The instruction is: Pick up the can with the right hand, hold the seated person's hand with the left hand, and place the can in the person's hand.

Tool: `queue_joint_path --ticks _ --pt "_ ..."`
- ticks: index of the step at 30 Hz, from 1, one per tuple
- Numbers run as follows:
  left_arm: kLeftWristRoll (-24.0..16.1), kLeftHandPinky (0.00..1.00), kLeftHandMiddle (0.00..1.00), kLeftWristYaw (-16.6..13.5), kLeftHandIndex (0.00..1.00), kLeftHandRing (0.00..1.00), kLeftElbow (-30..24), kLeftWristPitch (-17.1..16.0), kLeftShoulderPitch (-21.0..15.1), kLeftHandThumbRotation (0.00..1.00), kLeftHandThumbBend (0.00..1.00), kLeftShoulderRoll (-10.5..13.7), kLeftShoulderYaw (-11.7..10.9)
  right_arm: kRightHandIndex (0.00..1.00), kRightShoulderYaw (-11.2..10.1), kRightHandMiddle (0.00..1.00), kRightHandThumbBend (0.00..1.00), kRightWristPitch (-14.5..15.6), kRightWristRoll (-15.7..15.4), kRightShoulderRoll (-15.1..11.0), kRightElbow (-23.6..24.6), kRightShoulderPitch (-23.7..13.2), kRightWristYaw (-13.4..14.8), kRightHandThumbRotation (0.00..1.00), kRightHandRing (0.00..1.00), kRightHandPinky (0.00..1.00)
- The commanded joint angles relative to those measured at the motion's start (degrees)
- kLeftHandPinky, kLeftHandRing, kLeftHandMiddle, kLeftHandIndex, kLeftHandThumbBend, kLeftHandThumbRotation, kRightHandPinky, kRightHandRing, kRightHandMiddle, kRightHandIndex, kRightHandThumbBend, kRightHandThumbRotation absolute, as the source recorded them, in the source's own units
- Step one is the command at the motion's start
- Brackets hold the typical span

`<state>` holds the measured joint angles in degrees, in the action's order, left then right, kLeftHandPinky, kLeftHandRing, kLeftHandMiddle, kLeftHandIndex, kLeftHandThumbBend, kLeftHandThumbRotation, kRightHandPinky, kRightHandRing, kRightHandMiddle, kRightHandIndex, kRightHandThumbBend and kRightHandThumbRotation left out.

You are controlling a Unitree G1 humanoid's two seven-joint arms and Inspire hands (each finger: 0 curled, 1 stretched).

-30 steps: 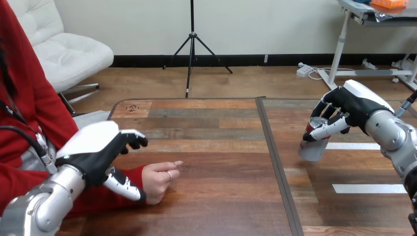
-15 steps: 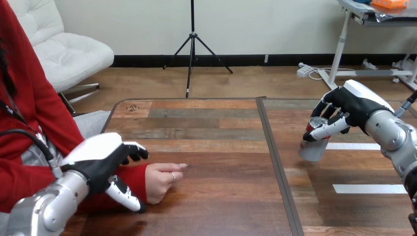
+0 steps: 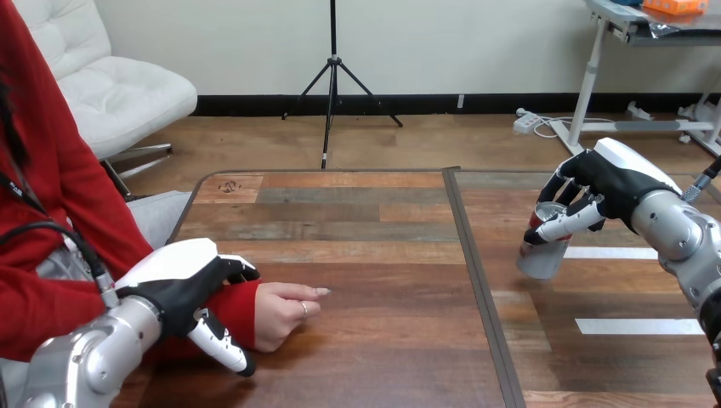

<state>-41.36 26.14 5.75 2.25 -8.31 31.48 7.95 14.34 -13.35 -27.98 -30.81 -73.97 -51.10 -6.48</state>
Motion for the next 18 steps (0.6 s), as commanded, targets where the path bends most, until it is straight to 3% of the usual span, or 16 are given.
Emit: queue_joint_path --ticks 1,6,18 --pt "-1.1 0.73 0.82 -0.2 0.80 0.80 1.6 0.7 -6.3 0.15 0.98 2.3 1.2 0.50 -1.4 0.46 0.65 -1.6 1.1 -2.9 4.1 -9.5 0.8 0.00 0.40 0.36" --pt "-1.3 0.74 0.82 -0.7 0.80 0.81 2.9 0.8 -6.8 0.15 0.97 2.3 2.0 0.50 -1.3 0.46 0.65 -1.2 1.0 -2.8 4.2 -9.6 0.8 0.00 0.40 0.36" --pt "-4.0 0.71 0.81 -5.8 0.79 0.79 6.0 1.0 -7.3 0.15 0.99 1.4 3.6 0.50 -1.4 0.45 0.65 -1.1 1.1 -2.7 4.1 -9.5 0.8 0.00 0.39 0.35"
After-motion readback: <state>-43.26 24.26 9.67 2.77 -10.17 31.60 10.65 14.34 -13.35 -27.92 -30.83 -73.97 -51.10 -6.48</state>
